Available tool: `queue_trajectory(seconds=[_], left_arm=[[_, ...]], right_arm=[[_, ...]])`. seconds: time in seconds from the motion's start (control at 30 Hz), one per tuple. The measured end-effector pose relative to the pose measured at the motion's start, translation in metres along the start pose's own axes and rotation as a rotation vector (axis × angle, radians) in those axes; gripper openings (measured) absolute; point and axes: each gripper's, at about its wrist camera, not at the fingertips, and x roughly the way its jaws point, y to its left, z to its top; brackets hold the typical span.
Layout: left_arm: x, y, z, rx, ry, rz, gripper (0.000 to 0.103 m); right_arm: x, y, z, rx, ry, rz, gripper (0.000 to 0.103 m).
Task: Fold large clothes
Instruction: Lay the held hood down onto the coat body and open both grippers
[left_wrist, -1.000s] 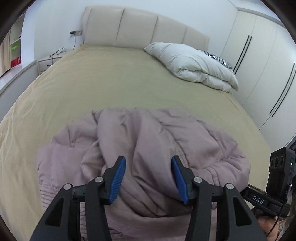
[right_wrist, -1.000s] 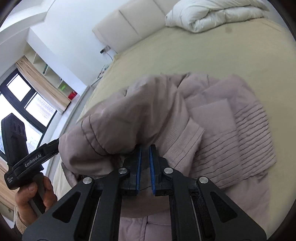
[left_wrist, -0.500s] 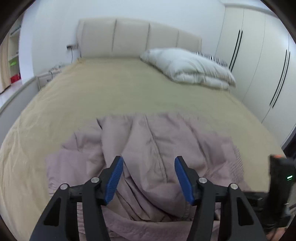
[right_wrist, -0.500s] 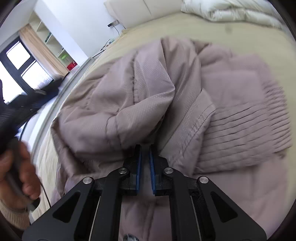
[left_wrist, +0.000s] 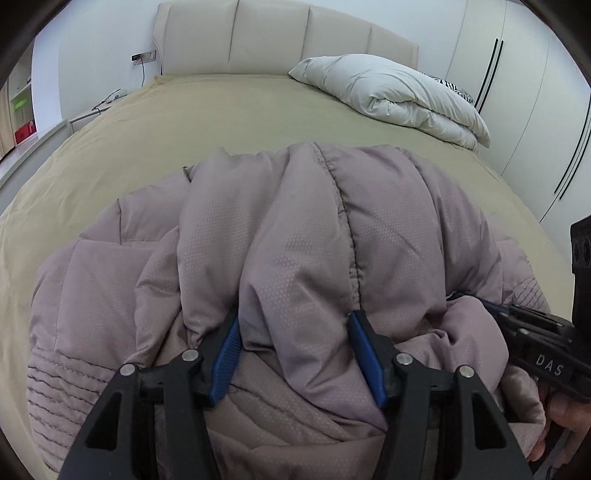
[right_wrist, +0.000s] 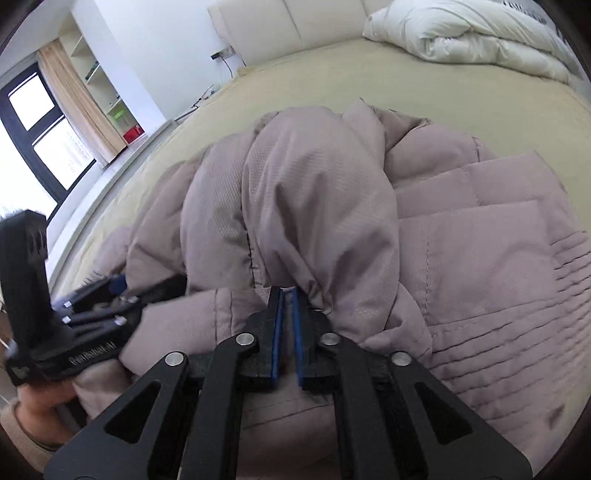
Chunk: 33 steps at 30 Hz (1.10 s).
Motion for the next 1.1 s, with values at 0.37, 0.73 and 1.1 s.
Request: queue_trajectory(seconds=[0.37,0.73,1.1], left_arm=[[-0.069,0.007,0.014,-0.093,-0.125,-0.017,0.056],[0.001,0.011,0.019,-0.045,-0.047,0.031,0.059],[-0.028,0.04,0.012,-0.183,-0.076,0.032,0.059]], right_arm=[[-0.039,0.002,0.074,0.005,-0.123,0.073,0.007],[0.085,-0.014,0.097,-0.011,-0.011,-0.01,0.007],[0.057,0.045,0.117,-0.106,-0.043,0.018,0.007]])
